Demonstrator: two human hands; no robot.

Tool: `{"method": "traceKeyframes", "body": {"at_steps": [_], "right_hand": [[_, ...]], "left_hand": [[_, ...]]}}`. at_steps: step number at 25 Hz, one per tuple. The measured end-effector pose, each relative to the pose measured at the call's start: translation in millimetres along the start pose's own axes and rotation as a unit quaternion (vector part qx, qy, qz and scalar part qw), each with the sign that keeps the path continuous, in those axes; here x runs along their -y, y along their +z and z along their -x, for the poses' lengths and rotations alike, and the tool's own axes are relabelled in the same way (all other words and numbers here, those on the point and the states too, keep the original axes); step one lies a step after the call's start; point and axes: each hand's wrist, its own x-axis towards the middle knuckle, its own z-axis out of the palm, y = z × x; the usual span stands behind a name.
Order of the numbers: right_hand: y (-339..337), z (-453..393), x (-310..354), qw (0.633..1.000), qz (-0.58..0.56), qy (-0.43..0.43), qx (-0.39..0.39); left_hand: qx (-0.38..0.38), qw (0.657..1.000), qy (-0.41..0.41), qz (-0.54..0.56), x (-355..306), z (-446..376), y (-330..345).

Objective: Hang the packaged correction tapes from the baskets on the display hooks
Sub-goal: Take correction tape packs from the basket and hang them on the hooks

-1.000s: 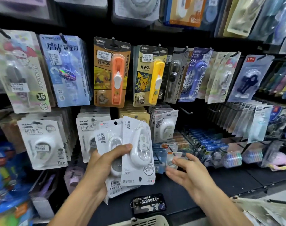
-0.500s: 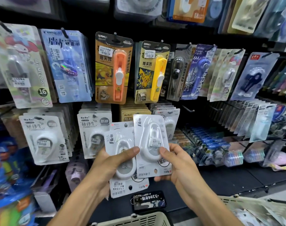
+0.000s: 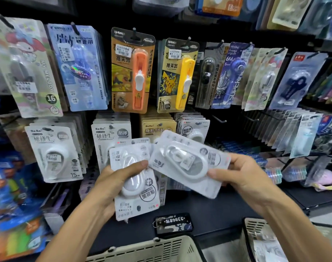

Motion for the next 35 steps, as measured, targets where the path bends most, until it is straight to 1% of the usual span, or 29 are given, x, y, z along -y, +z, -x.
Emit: {"method": "traceKeyframes", "body": {"at_steps": [2,3,5,7,8,11,13,15,17,18,20,21,23,25,26,28,29,30,31,32,34,35], "right_hand": [[-6.8,-0.5,1.9,0.998,-0.05,-0.016,-0.037],[-5.5,-0.1,1.3,0.997,-0.062,-0.012,-0.039],[5.0,1.0,1.6,0.998,-0.055,0.01,-0.025],[19.0,1.2,3.2,0.999,-0.007,0.034,-0.007],[24.4,0.9,4.4,0.999,0.01,0.043,-0.007],[35.2,-1.4,5.4,0.997,-0.014,0.05,-0.052],[43.4,-2.2,0.4,0.993,-0.065,0.048,-0.08],[50.9,-3.1,-5.5,0.981,-0.147,0.06,-0.11],[54.0,-3.2,-5.9,0.969,-0.204,0.071,-0.118],[53.5,-2.6,-3.9,0.971,-0.204,0.072,-0.106],[53.5,-1.9,1.1,0.977,-0.182,0.07,-0.081],[55.4,-2.5,2.4,0.98,-0.17,0.071,-0.08],[59.5,-6.6,1.7,0.982,-0.142,0.069,-0.103],[60.4,-8.3,1.0,0.981,-0.129,0.085,-0.119],[59.0,-6.3,2.0,0.98,-0.135,0.112,-0.093],[55.9,3.3,1.3,0.975,-0.145,0.169,0.029],[54.8,9.1,-2.0,0.974,-0.116,0.177,0.079],[53.5,12.6,-6.6,0.978,-0.076,0.168,0.093],[51.7,13.0,-11.3,0.986,-0.049,0.143,0.068],[49.3,10.5,-13.7,0.993,-0.046,0.11,0.015],[37.2,-0.1,-13.9,0.988,-0.094,0.064,-0.107],[28.9,-6.2,-12.2,0.981,-0.11,0.056,-0.15]], "left_hand": [[0.008,0.999,0.014,-0.047,2.0,2.1,-1.2],[0.026,0.998,0.016,-0.062,4.4,3.9,0.1],[0.098,0.992,-0.002,-0.08,10.0,7.8,5.9],[0.18,0.979,-0.033,-0.087,16.3,11.6,13.5],[0.202,0.975,-0.047,-0.083,19.1,13.3,17.3],[0.211,0.973,-0.061,-0.075,27.7,16.3,26.0],[0.183,0.977,-0.057,-0.097,31.3,18.1,32.1],[0.123,0.985,-0.048,-0.115,31.8,16.2,33.8],[0.095,0.989,-0.05,-0.102,29.4,12.8,30.4],[0.103,0.989,-0.052,-0.093,27.6,12.2,29.7],[0.148,0.984,-0.057,-0.086,26.1,14.6,30.7],[0.161,0.982,-0.056,-0.085,27.5,16.6,32.1],[0.129,0.987,-0.048,-0.083,32.5,19.4,35.1],[0.056,0.995,-0.031,-0.074,35.0,18.8,36.9],[0.014,0.998,-0.017,-0.064,33.9,16.8,36.5],[-0.058,0.997,0.009,-0.042,27.7,10.6,33.5],[-0.08,0.996,0.018,-0.028,24.3,8.1,31.2],[-0.092,0.995,0.02,-0.011,20.8,6.6,29.3],[-0.094,0.995,0.021,0.005,18.0,5.5,27.7],[-0.092,0.995,0.022,0.014,15.5,5.2,26.4],[-0.085,0.996,0.031,0.02,12.2,5.4,24.9],[-0.079,0.996,0.035,0.019,10.4,5.6,24.6]]}}
